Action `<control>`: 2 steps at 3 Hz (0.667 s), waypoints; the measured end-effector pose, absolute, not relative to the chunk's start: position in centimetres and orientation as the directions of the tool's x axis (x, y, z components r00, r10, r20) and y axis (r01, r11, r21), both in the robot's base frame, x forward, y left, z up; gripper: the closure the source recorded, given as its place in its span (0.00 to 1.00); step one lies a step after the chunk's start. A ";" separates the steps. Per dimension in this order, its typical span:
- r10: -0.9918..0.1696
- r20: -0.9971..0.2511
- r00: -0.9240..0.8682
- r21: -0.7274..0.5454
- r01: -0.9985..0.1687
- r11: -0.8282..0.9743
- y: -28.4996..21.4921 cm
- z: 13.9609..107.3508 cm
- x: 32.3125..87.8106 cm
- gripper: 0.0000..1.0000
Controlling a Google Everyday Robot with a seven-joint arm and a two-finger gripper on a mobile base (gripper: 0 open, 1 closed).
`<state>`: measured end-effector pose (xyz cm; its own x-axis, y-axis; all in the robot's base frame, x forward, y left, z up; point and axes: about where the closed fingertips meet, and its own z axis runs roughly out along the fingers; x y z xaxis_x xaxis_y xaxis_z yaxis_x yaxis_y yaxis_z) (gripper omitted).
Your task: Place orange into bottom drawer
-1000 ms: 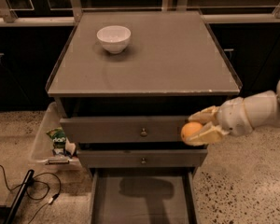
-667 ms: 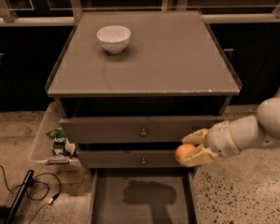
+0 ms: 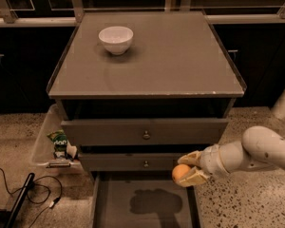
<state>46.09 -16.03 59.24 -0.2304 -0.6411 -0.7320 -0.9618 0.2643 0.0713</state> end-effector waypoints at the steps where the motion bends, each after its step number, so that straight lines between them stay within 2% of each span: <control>1: -0.639 -0.733 -0.233 0.072 -0.961 0.268 -16.0 58.8 46.2 1.00; 2: -0.642 -0.724 -0.253 0.089 -0.957 0.276 -15.8 57.3 45.9 1.00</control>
Offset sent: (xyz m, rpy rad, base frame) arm -0.0059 0.0003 -0.0381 -0.0172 0.0412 -0.0308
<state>45.88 -15.82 57.26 -0.2526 -0.6420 -0.7239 -0.9569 0.2765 0.0887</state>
